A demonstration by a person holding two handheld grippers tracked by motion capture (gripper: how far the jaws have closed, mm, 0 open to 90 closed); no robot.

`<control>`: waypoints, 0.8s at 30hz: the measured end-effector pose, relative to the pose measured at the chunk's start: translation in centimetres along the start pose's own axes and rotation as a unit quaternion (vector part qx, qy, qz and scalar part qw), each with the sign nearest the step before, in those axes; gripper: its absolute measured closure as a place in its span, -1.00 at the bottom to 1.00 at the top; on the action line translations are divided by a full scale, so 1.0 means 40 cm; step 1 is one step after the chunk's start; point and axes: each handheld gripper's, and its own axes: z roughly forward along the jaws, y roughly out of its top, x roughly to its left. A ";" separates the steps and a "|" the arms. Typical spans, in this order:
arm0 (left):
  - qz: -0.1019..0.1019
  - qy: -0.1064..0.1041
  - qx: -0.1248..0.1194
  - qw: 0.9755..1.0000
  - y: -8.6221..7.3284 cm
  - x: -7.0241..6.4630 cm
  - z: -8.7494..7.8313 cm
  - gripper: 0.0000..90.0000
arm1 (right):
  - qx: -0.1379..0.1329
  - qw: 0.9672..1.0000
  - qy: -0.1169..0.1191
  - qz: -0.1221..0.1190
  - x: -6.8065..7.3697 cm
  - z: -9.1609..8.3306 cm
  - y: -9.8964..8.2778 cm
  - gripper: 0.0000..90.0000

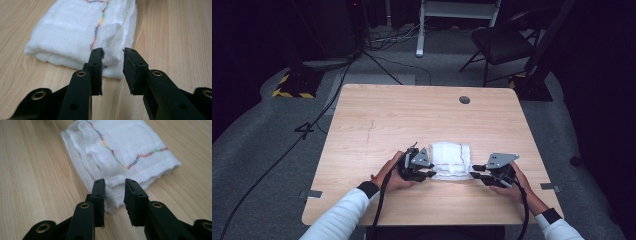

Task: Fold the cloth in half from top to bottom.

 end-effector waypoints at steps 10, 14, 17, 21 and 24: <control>-0.011 0.043 0.006 0.999 0.009 -0.011 -0.018 -0.07 | 0.010 0.999 -0.032 0.003 -0.009 -0.022 0.008 0.07; -0.012 0.054 0.015 0.998 0.009 -0.017 -0.025 -0.26 | 0.019 0.999 -0.044 0.005 -0.005 -0.027 0.006 -0.13; -0.020 0.066 0.023 0.997 0.004 -0.018 -0.030 -0.39 | 0.023 0.999 -0.048 0.000 -0.002 -0.032 0.004 -0.20; -0.027 0.080 0.028 0.996 -0.005 -0.017 -0.039 -0.48 | 0.028 0.998 -0.053 -0.001 0.000 -0.039 0.000 -0.27; -0.027 0.087 0.031 0.995 -0.014 -0.020 -0.049 -0.52 | 0.033 0.998 -0.061 -0.002 0.002 -0.043 -0.002 -0.32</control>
